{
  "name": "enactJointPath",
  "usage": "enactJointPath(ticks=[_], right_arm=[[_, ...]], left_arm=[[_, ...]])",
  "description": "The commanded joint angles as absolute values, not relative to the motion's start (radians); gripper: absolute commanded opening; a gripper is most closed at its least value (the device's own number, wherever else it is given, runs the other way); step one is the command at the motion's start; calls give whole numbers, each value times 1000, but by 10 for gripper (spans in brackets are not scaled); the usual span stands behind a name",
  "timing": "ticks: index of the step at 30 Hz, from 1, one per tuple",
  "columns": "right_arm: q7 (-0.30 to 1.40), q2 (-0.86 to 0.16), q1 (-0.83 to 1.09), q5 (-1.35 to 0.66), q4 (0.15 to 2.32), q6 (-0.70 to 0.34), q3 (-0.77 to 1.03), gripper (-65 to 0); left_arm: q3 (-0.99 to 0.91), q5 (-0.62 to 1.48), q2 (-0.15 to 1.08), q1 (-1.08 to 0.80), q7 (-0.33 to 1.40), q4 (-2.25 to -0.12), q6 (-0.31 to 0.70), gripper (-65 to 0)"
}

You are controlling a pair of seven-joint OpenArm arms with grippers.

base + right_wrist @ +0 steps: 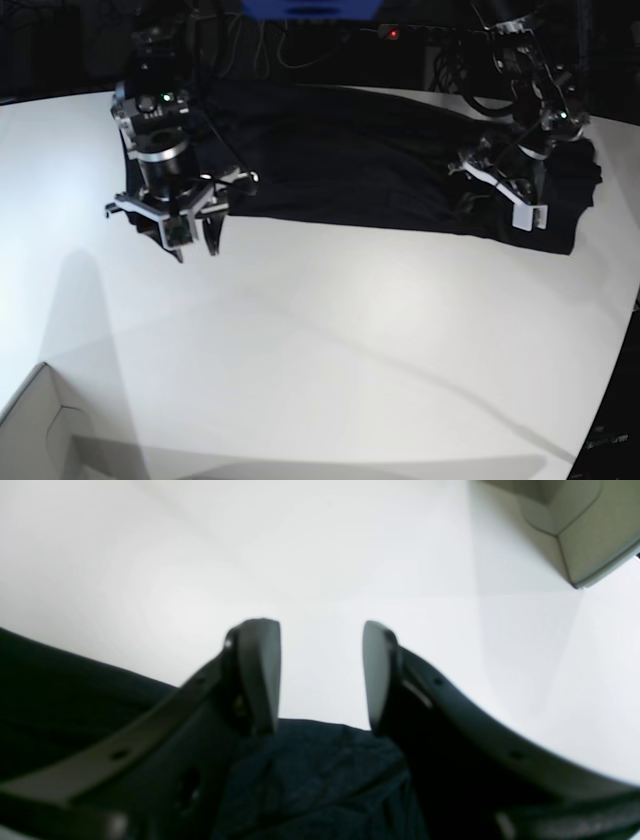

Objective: Layout the t-shirt on the table in an organized manner, then fold the t-shirt properly
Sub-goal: 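Grasp the folded shirt's end with the left gripper, then lift the held end with the left gripper and fold it toward the right gripper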

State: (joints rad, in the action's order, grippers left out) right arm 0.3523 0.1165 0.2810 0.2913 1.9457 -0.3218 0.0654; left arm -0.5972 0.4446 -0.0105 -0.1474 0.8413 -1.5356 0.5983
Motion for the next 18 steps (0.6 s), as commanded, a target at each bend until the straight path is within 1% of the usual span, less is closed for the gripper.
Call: enactJointPath(ticks=[1, 4, 6, 7, 9, 12, 18], right_arm=[[325, 119, 275, 286, 1963, -325, 67, -384], [325, 117, 275, 286, 1963, -325, 67, -384], [325, 111, 275, 286, 1963, -325, 67, -384], [325, 111, 275, 286, 1962, -325, 67, -384], [325, 111, 275, 286, 1962, -325, 67, -384], [325, 111, 275, 286, 1962, -325, 67, -384], [325, 104, 275, 286, 1962, -325, 67, -384]], left_arm=[[-596, 463, -2, -130, 826, -1544, 604, -433], [-599, 463, 1, -124, 826, -1524, 611, -514], [-599, 463, 1, -122, 826, -1523, 611, -615], [-601, 463, -1, -122, 826, -1526, 610, -650], [-602, 469, -1, -124, 826, -1529, 613, -639], [-605, 470, -1, -131, 826, -1578, 615, -650], [-677, 470, -44, -171, 826, -1821, 615, -649]])
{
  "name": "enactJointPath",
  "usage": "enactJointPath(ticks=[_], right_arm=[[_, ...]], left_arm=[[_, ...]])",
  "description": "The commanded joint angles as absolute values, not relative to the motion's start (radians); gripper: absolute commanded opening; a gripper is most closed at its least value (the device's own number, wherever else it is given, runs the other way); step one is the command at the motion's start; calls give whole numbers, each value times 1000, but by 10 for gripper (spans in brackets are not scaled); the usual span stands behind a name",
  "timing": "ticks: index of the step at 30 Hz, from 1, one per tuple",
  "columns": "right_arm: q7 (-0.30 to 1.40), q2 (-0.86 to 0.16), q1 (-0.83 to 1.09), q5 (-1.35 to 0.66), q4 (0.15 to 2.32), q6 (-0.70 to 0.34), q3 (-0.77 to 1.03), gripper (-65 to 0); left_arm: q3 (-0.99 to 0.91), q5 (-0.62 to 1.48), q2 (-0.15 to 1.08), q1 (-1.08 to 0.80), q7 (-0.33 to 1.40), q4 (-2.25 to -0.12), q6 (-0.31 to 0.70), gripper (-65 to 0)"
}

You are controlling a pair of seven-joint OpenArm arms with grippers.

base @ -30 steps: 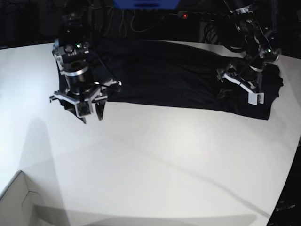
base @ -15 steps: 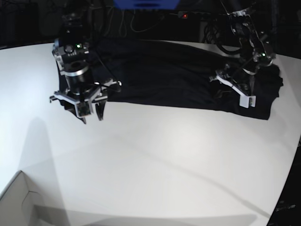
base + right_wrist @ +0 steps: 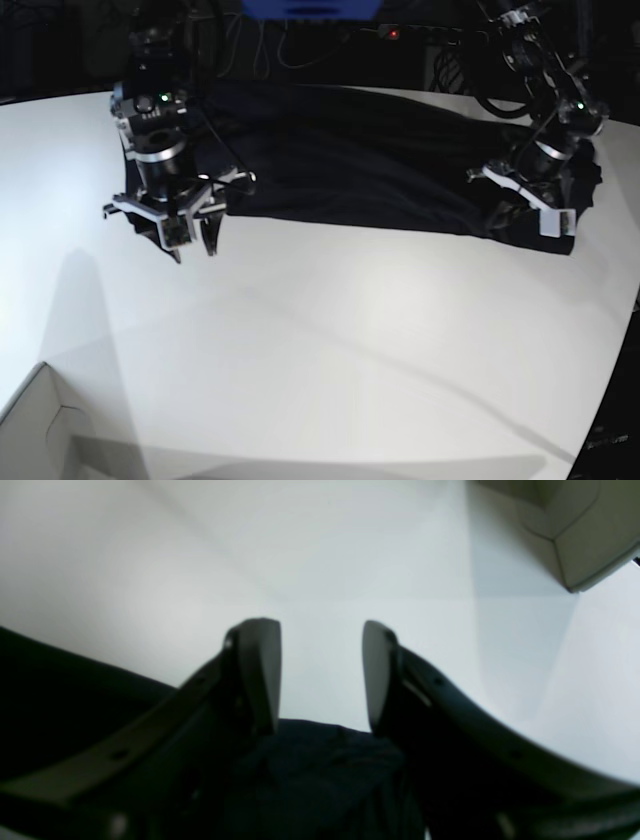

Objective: Layout the t-shirt on the table in an organized manner, then fold the t-shirt properly
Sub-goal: 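Lift the held end with the left gripper and fold it toward the right gripper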

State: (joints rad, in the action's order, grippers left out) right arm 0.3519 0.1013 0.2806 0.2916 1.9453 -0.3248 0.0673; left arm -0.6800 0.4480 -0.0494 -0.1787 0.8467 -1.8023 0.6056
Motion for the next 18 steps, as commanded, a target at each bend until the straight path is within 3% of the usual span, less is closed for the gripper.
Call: enactJointPath(ticks=[1, 7, 18], right_arm=[[325, 105, 275, 286, 1962, -325, 67, -384], [325, 105, 275, 286, 1962, -325, 67, -384], [325, 105, 275, 286, 1962, -325, 67, -384]], left_arm=[[-684, 470, -44, -171, 829, -1856, 615, -649], [-687, 470, -42, -200, 835, -1971, 615, -649], [-621, 472, -58, -341, 828, -1988, 618, -649]])
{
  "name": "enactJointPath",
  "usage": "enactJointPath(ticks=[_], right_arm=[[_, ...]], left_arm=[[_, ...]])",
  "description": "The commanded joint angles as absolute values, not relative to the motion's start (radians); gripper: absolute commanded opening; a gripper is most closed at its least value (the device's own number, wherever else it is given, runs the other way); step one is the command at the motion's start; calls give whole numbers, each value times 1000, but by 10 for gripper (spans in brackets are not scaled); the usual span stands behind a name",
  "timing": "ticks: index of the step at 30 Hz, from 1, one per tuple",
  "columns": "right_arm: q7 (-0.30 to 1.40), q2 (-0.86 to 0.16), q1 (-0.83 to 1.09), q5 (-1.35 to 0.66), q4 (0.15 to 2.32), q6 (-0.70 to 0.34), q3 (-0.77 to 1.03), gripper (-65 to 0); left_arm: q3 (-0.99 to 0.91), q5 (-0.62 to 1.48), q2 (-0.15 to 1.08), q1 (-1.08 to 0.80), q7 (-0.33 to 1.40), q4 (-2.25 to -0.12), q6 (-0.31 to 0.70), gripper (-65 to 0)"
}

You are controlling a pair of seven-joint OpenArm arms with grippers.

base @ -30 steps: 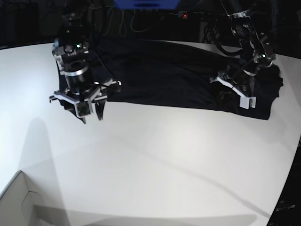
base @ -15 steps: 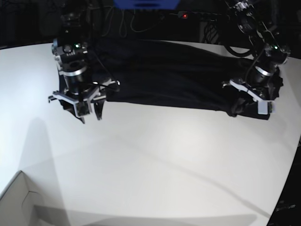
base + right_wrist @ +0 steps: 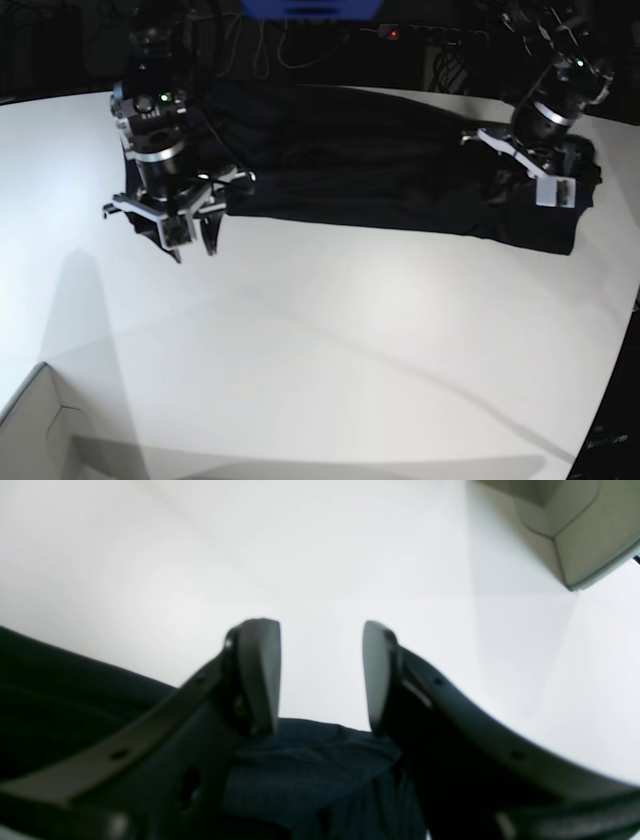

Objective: Layout the t-shirt on the table in an organized manner, then fold the t-shirt properly
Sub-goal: 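Lift the held end with the left gripper and fold it toward the right gripper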

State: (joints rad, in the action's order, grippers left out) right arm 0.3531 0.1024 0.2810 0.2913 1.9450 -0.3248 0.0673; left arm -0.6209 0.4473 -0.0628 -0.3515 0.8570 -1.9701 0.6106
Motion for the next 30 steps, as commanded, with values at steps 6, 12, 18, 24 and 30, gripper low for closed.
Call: enactJointPath(ticks=[6, 12, 18, 24, 30], right_arm=[[325, 105, 275, 286, 1962, -325, 62, -384], [325, 105, 275, 286, 1962, -325, 67, -384], [325, 105, 289, 286, 1963, -325, 65, -384], [325, 105, 292, 286, 1963, -325, 61, -384], [325, 105, 294, 286, 1963, -325, 61, -384]], left_arm=[[-430, 463, -58, -369, 826, -1988, 618, -649], [-245, 461, 45, -367, 835, -1986, 615, -648], [-154, 461, 130, -369, 837, -1986, 605, -645], [-110, 461, 174, -383, 837, -1986, 605, -602], [-110, 461, 183, -409, 835, -1986, 611, -315]])
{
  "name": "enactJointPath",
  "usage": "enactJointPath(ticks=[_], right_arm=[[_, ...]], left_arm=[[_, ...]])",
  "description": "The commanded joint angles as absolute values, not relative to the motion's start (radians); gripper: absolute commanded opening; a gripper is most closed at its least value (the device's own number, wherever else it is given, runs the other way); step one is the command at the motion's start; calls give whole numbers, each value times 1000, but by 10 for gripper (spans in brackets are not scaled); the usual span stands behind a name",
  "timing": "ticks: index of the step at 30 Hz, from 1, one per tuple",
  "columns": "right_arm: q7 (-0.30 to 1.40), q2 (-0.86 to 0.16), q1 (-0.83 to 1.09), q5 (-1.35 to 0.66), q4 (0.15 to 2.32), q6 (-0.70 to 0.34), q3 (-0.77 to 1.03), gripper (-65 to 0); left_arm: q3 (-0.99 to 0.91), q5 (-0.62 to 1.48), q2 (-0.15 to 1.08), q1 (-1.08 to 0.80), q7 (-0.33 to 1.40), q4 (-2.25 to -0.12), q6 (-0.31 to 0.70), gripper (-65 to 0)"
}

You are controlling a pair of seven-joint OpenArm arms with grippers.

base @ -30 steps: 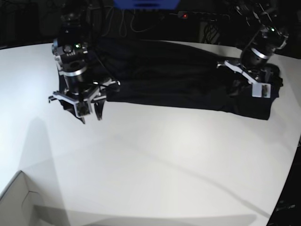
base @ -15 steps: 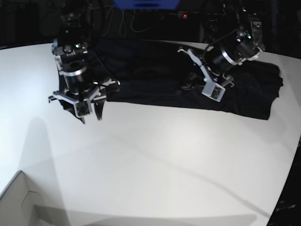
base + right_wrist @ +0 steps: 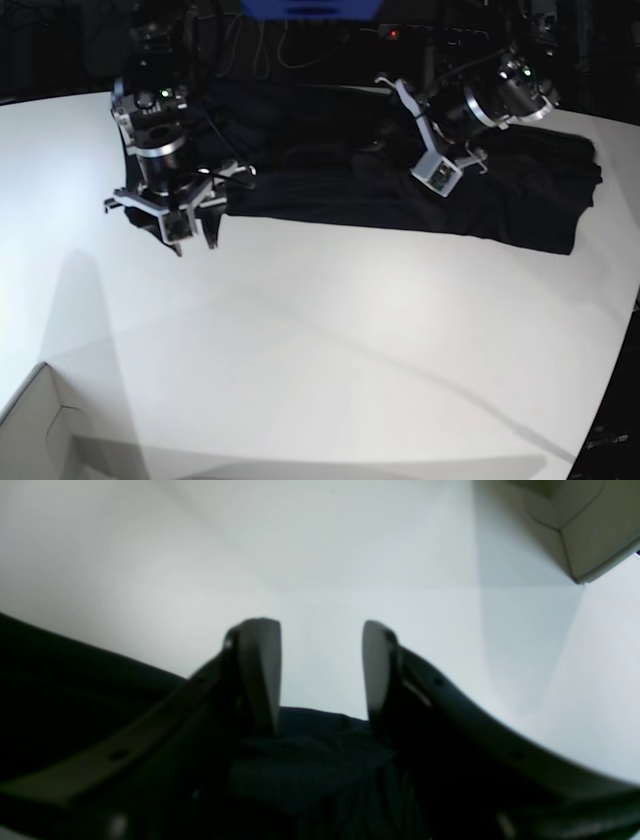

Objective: Layout the t-shirt on the table in an organized manner, then fold the t-shirt properly
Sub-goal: 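Lift the held end with the left gripper and fold it toward the right gripper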

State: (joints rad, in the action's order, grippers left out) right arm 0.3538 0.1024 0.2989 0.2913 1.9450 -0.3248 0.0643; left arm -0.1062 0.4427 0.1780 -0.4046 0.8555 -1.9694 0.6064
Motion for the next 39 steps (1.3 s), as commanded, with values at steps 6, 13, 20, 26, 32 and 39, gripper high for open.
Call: enactJointPath(ticks=[6, 13, 20, 26, 32, 39], right_arm=[[325, 105, 294, 286, 1963, -325, 61, -384], [325, 105, 295, 286, 1963, -325, 65, -384], [325, 105, 295, 286, 1962, -325, 61, -384], [325, 105, 292, 286, 1962, -325, 59, -384], [325, 105, 291, 286, 1960, -325, 59, -384], [325, 105, 288, 286, 1960, -325, 61, -384]], left_arm=[[-159, 470, 162, -424, 823, -1995, 616, -259], [-440, 463, -2, -377, 714, -1919, 604, -256], [-538, 415, -30, -246, 710, -1693, 604, -256], [-530, 409, -30, -197, 708, -1626, 604, -256], [-529, 409, -30, -162, 711, -1570, 604, -258], [-509, 409, -22, -148, 711, -1518, 604, -262]])
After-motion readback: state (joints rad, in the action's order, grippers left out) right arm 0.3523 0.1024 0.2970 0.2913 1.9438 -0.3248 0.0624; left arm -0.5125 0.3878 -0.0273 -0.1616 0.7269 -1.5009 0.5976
